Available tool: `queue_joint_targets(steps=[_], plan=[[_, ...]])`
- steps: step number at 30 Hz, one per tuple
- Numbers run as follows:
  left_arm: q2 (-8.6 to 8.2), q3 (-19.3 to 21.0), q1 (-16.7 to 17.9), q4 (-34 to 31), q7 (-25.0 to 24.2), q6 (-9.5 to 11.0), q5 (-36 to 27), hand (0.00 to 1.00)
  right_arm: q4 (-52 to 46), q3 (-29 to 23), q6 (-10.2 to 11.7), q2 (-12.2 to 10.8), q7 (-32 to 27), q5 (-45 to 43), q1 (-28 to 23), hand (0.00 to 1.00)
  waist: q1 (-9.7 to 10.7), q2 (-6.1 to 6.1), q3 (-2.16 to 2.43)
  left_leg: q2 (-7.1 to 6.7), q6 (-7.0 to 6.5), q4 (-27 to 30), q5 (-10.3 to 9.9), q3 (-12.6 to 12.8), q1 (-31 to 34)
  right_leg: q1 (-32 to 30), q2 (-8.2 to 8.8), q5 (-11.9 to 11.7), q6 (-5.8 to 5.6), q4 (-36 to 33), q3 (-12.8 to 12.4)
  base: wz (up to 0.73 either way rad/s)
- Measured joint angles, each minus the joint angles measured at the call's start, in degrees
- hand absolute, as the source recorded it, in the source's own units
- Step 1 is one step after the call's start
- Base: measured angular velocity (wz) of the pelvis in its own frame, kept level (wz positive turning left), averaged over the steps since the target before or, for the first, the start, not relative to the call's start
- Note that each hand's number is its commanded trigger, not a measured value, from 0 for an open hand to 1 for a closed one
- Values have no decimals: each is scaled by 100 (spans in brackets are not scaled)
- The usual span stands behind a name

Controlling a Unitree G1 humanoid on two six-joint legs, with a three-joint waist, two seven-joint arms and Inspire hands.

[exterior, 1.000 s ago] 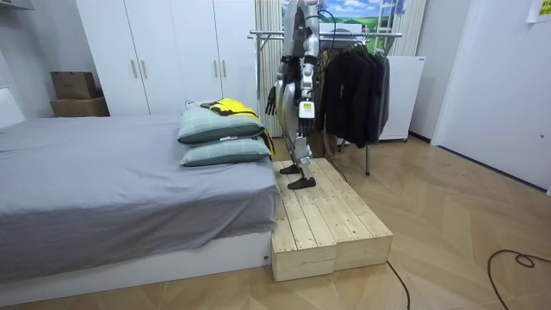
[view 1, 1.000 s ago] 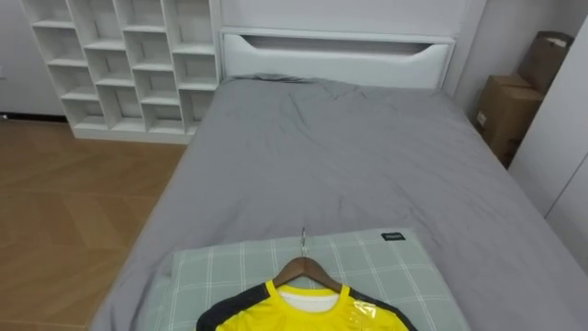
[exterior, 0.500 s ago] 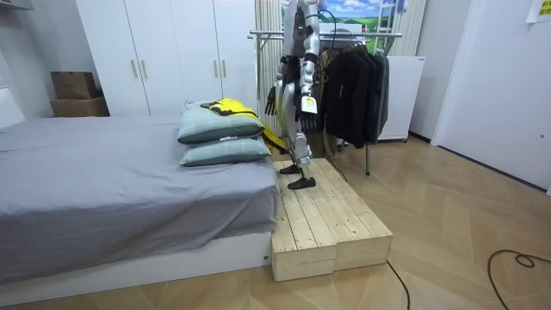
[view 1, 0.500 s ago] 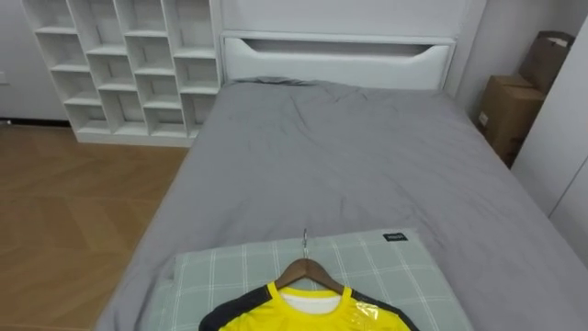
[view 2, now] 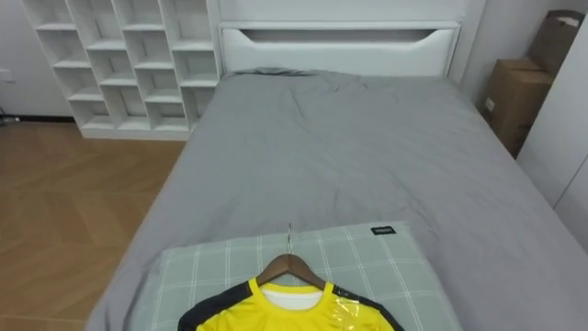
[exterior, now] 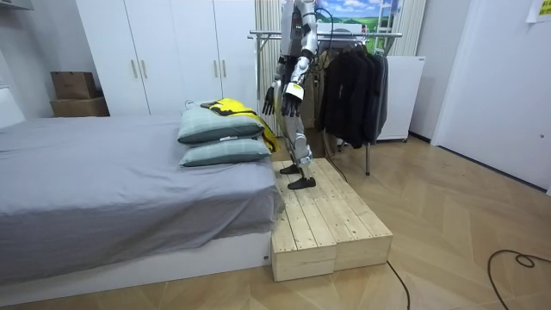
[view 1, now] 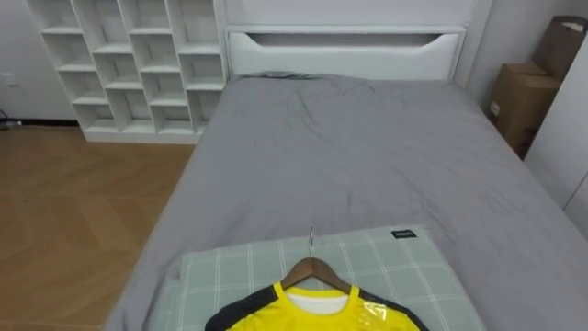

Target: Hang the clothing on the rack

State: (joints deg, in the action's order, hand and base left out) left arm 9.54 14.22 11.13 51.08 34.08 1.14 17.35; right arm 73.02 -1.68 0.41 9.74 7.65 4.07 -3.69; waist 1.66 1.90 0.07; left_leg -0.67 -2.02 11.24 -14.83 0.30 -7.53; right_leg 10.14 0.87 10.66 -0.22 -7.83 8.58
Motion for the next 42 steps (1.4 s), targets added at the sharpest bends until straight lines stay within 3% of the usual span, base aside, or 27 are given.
queue_joint_targets(steps=[9,13,21,31,42], plan=[[65,-394,-91,-735,489,27,659,0,-176,27,27,39,-17,19,-96,0,50,64,-15,-11,-3,13,4,-57,-56,73,9,0,-1,11,-26,1],[66,-558,-289,-864,532,26,1022,0,-176,23,12,37,-31,17,-60,0,130,70,-11,-7,-3,19,4,-64,-18,59,4,0,0,9,51,5],[72,-658,-324,-1352,539,21,1475,0,-167,-17,-29,113,117,-7,-27,0,228,99,4,-7,-3,16,4,3,-17,-15,5,-1,-1,2,-31,-4],[76,-872,-551,-1625,235,41,2271,0,-168,-13,43,114,179,-8,-19,0,286,92,4,6,-3,8,5,121,1,-77,-7,-2,0,1,-145,-6],[220,-1116,-813,-2101,-228,42,2496,0,-179,-78,88,124,182,-14,-21,0,409,125,1,3,-10,15,10,129,-76,7,2,-9,-1,4,-187,0]])
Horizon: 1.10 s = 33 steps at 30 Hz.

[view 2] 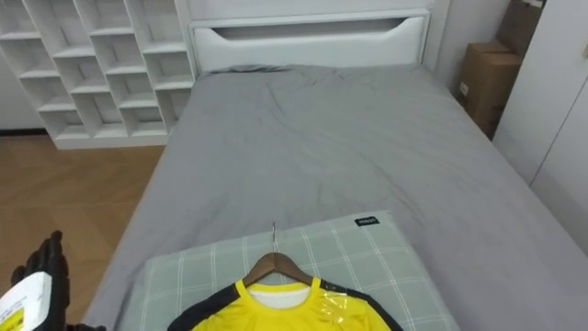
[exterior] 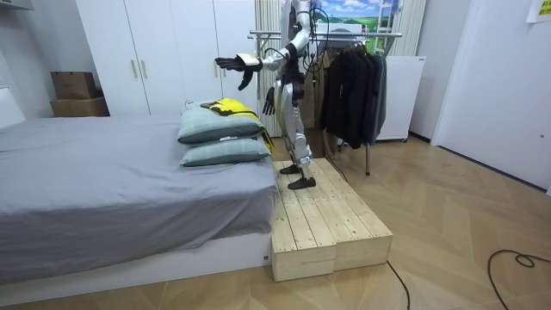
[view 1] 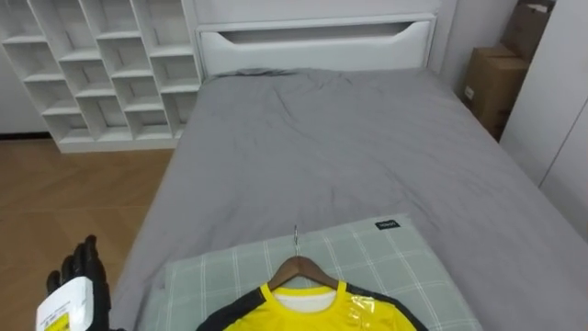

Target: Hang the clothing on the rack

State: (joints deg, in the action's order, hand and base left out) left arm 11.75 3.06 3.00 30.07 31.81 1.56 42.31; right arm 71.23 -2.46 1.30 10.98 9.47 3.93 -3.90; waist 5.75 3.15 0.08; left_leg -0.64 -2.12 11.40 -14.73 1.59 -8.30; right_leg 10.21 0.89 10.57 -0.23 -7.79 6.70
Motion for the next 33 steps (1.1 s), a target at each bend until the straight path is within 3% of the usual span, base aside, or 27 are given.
queue_joint_targets(steps=[7,13,19,23,28,33], plan=[[152,-3,-242,-198,-110,18,142,0,68,-124,16,7,29,1,11,0,84,-21,-42,2,0,-9,1,103,-21,-32,-2,0,0,-1,-125,-9],[327,-29,-377,-205,-216,-42,670,0,269,-149,23,38,-17,16,114,0,196,-23,-42,3,0,-10,1,193,-37,-85,-2,0,-1,-2,-205,-9],[325,-524,-382,-202,-350,-199,1153,0,486,-107,-29,188,-166,-371,-6,0,215,-35,-34,9,-1,-13,2,220,-43,-100,-3,-1,-2,-9,-207,-2],[317,-656,-383,-202,-430,-292,1246,0,499,-90,-215,198,-244,-894,-133,0,242,-46,-40,18,-1,-15,2,228,-54,-104,-8,-1,-2,-21,-213,0],[318,-692,-387,-201,-488,-409,1253,0,514,-92,-403,196,-246,-1500,-185,0,418,-64,-51,23,-1,-33,2,217,-39,-105,-12,-1,-2,-37,-219,0],[327,-937,-388,-188,-508,-425,1245,0,512,-45,-527,189,-263,-1611,-174,0,517,-102,-64,26,-2,-54,2,226,-38,-120,-16,-1,-2,-90,-247,-1]])
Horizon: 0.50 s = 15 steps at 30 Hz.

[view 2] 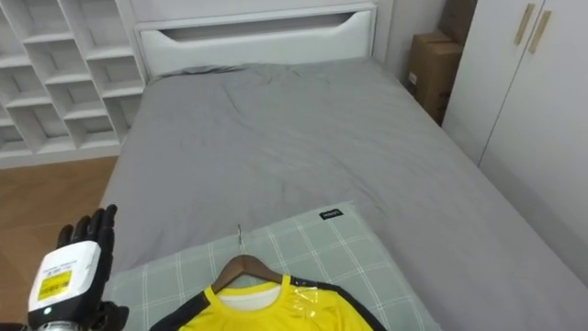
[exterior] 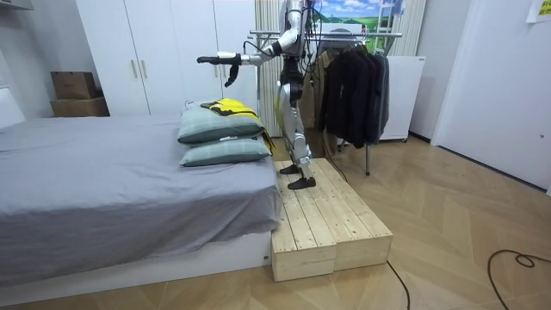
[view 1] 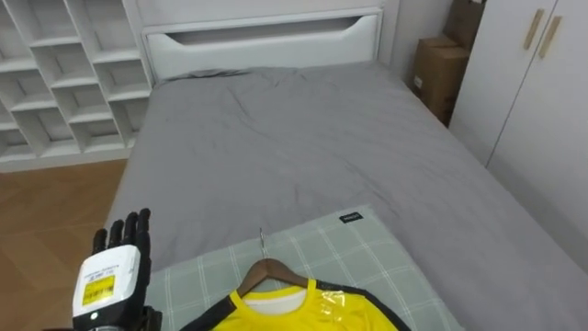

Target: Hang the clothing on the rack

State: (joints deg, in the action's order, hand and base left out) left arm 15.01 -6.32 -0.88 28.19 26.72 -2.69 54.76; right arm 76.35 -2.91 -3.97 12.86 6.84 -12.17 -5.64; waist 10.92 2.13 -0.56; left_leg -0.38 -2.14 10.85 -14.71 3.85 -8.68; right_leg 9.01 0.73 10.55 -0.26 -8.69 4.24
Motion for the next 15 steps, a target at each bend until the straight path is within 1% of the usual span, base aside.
queue_joint_targets(steps=[2,5,6,10,15], plan=[[0,-54,-2,2,-19,-14,9,0,-3,-8,-76,-14,0,-31,-3,0,19,-28,-13,0,0,-4,0,21,6,-11,0,0,0,0,-2,0],[1,-59,-9,7,-97,-107,10,0,-18,-18,-121,-27,4,-152,-1,0,50,-37,-9,11,0,-41,0,46,37,-91,-12,0,0,-11,-4,-4],[1,-59,-10,53,-105,-130,7,0,-15,-18,-138,-27,7,-170,-5,0,96,-50,-17,12,0,-43,0,48,39,-94,-11,0,0,-13,-1,0],[1,-65,-17,288,-266,-241,2,0,-17,-15,-241,-29,31,-182,-4,0,156,-55,-13,51,0,-48,0,74,24,-75,-27,0,0,-26,-35,-3],[-3,-71,-59,451,-338,-264,5,0,-28,-8,-240,-28,77,-139,7,0,144,-64,-13,51,0,-42,0,85,10,-79,-31,0,1,-47,-87,-1]])
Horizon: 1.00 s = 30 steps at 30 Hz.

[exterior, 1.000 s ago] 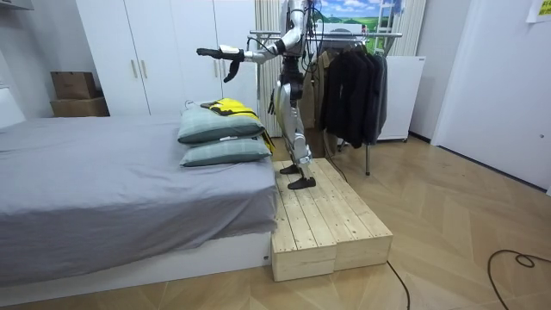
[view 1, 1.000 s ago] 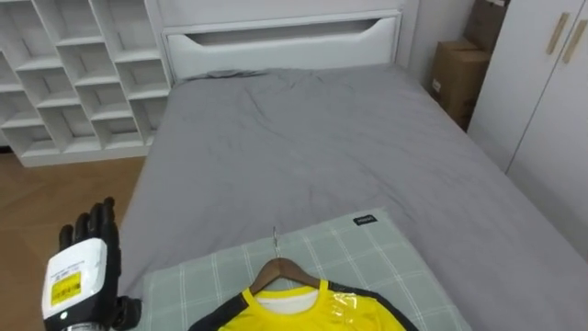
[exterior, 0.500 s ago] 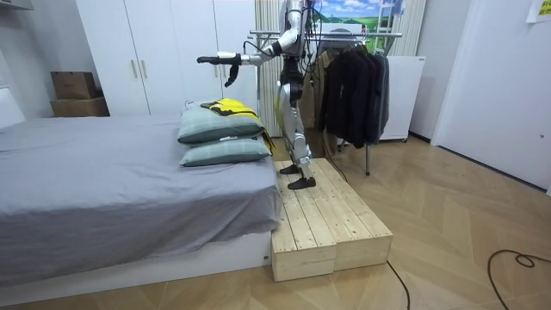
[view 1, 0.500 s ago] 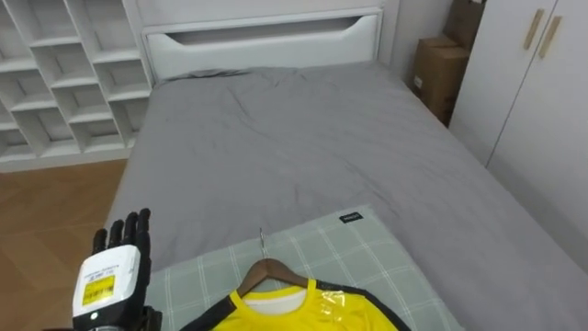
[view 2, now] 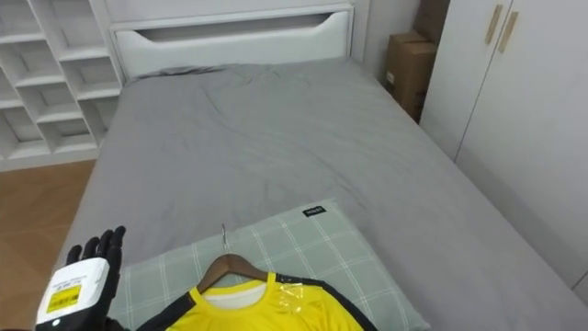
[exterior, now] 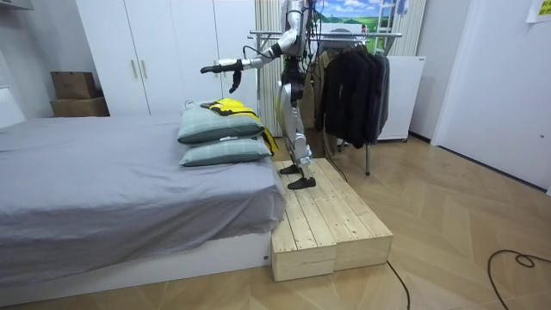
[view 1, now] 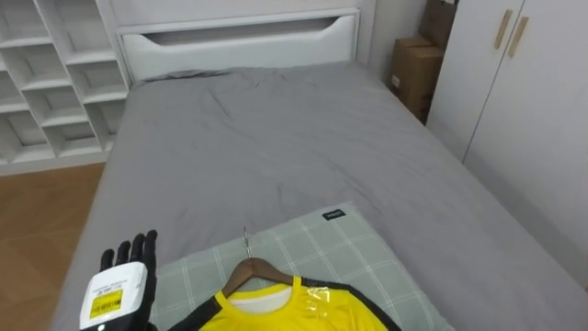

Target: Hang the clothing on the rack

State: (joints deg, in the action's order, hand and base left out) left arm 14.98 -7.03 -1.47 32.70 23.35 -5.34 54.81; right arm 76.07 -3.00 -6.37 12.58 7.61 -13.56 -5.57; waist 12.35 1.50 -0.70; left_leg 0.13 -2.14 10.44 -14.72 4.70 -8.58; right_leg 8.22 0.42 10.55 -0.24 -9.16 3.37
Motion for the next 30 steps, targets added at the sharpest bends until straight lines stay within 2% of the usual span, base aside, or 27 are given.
queue_joint_targets(steps=[5,11,14,16,19,23,25,30], plan=[[-11,-5,-77,310,-20,2,10,0,1,180,7,0,94,26,62,0,-14,-11,10,10,0,1,0,4,73,-141,-13,1,1,-113,-18,-1],[-11,3,-260,639,-14,25,126,0,-1,329,9,-1,88,62,158,0,-38,-34,26,15,-8,113,15,24,450,-528,-25,-23,36,-251,-4,0],[-1,6,-655,1000,20,75,119,0,20,410,69,0,-10,247,251,0,-48,-21,29,18,-8,250,16,29,708,-749,-21,-43,47,-268,-5,0],[2,5,-1106,1420,129,101,98,0,25,436,122,0,-137,428,422,0,-59,3,17,13,-6,303,41,29,910,-938,-12,-62,49,-275,-7,-4],[3,-65,-1387,1772,254,231,-88,0,28,525,262,4,-287,524,568,0,-29,39,9,12,-3,227,99,54,981,-1034,-12,-109,61,-246,-5,0],[3,-158,-1480,1894,379,374,-156,0,21,682,387,4,-386,590,734,0,-26,74,5,16,5,227,159,78,1194,-1242,-6,-140,75,-250,1,0],[4,-214,-1520,2158,416,452,-172,0,22,855,401,4,-404,695,807,0,-41,68,1,12,11,221,216,74,1283,-1321,2,-157,83,-252,14,5],[27,-211,-1585,2374,417,450,-241,0,24,859,511,5,-441,868,905,0,-52,49,-29,15,22,221,277,55,1537,-1560,31,-161,91,-266,113,9]])
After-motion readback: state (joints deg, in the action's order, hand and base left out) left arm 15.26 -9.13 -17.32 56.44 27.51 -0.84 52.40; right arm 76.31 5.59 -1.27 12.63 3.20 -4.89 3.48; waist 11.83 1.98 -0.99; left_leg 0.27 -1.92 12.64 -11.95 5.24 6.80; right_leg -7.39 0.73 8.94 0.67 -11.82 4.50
